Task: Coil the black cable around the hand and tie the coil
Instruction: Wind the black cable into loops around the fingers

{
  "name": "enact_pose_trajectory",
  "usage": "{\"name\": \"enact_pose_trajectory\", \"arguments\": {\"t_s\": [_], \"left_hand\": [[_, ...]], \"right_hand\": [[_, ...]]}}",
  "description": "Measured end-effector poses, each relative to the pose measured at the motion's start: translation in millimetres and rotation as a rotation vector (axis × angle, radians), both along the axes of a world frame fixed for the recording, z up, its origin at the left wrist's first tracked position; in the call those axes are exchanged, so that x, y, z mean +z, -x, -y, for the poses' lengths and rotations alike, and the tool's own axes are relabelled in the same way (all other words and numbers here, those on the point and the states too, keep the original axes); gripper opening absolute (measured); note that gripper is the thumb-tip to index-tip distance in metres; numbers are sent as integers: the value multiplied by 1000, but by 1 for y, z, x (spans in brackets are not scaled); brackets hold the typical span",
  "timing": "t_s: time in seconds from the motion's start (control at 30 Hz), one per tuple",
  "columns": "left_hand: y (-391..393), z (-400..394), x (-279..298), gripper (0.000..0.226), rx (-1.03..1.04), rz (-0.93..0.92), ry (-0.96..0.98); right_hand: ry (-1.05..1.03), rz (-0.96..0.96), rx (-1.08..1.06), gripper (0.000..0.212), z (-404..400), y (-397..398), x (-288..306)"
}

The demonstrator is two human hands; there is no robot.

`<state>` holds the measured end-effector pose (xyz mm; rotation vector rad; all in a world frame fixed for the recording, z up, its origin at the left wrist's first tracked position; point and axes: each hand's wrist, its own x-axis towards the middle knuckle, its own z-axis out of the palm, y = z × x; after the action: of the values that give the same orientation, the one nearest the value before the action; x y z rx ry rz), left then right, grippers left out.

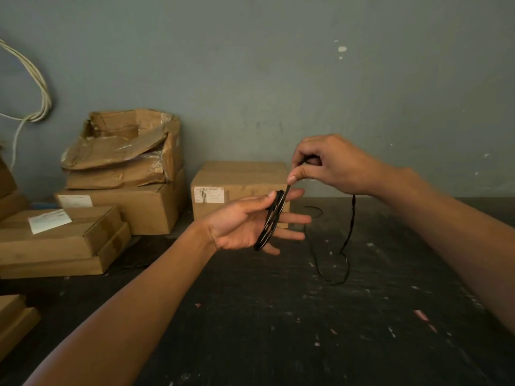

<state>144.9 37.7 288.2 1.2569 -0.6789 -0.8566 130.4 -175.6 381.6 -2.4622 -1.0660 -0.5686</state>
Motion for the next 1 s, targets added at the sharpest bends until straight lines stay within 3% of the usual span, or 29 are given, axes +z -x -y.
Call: {"name": "enact_pose_trajectory", "arguments": {"t_s": [0.23,0.53,0.73,1.0], "left_hand": [[5,0,6,51,-201,-17,66],[10,12,10,49,-253,-32,290],[3,9,27,48,-156,-16,425],[-13,-4,23,46,104,-34,453]], "right_hand": [[-271,-207,61,5,12,-19,-28],[-366,-397,101,30,2,-17,-115],[3,-450,-58,15,-18,-1,-183],[282,-302,50,23,-46,31,-169]]}}
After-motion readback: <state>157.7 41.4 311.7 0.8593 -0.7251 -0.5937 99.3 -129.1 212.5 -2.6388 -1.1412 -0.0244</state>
